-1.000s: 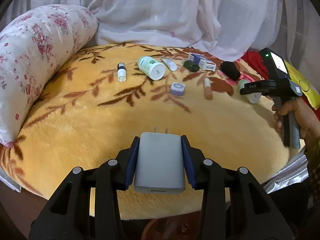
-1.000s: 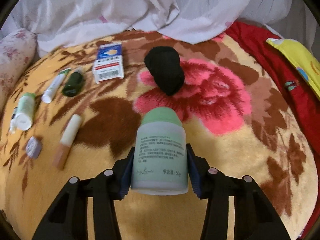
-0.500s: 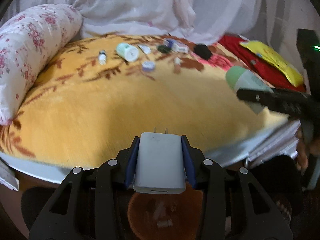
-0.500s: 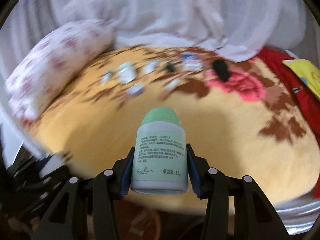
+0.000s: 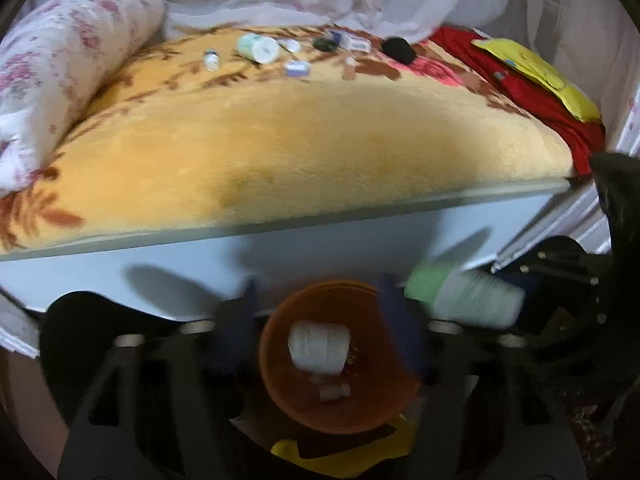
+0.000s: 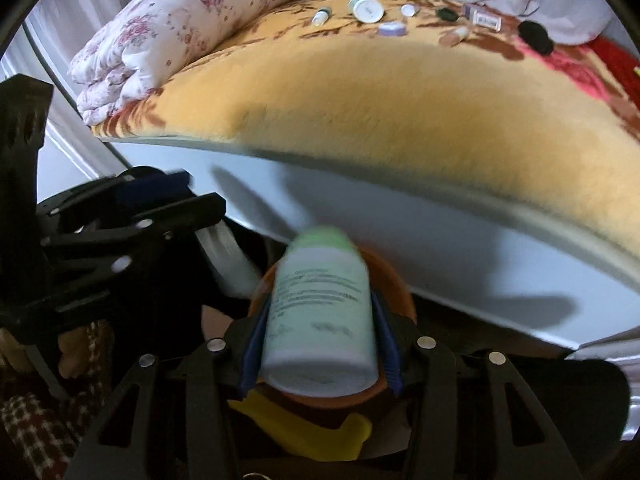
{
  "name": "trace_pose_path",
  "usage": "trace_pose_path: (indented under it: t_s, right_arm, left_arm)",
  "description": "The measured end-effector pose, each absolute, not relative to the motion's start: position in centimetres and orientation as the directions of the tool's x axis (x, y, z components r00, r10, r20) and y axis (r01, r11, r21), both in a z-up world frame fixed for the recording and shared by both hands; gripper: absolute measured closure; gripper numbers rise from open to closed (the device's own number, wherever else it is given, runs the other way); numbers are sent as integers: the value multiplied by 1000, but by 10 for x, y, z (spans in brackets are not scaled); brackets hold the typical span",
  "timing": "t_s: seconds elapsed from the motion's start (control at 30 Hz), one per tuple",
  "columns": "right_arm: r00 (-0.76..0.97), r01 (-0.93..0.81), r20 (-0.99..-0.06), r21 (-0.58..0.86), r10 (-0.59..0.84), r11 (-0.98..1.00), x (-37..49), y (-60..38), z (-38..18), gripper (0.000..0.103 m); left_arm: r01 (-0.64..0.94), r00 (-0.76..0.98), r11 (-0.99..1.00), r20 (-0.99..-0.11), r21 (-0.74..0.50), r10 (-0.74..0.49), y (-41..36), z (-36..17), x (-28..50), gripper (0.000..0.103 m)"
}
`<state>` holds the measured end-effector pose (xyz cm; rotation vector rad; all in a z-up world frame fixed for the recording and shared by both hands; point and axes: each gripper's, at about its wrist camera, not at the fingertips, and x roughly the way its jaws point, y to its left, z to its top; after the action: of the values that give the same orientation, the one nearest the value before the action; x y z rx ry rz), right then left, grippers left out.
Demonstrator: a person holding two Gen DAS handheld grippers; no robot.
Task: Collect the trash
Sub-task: 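Carry both items over the orange bin and open both tools to drop them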
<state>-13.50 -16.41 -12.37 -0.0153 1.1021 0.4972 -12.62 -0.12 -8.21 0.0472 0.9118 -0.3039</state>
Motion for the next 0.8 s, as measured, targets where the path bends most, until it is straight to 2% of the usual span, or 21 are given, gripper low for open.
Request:
trace_pose_path:
  t_s: [0.03, 0.4, 0.6, 0.8]
  right_arm:
    - [354, -390, -858, 226, 372, 893, -136, -164, -124, 34]
    - [510, -321, -796, 176, 326, 931, -112, -197, -90, 31]
    - [592, -303, -743, 154, 312, 940, -77, -203, -68, 31]
    - [656, -302, -686, 143, 315, 942, -47, -204, -50, 30]
  left_arm:
    - [270, 587, 959, -776, -82, -231, 0, -79, -128, 16]
    - [234, 650, 970, -731, -70, -209, 9, -58, -109, 13]
    - [192, 745, 980, -644, -43, -174, 14, -24, -57, 13]
    - [96, 796, 995, -599, -25, -92, 24, -5, 22, 13]
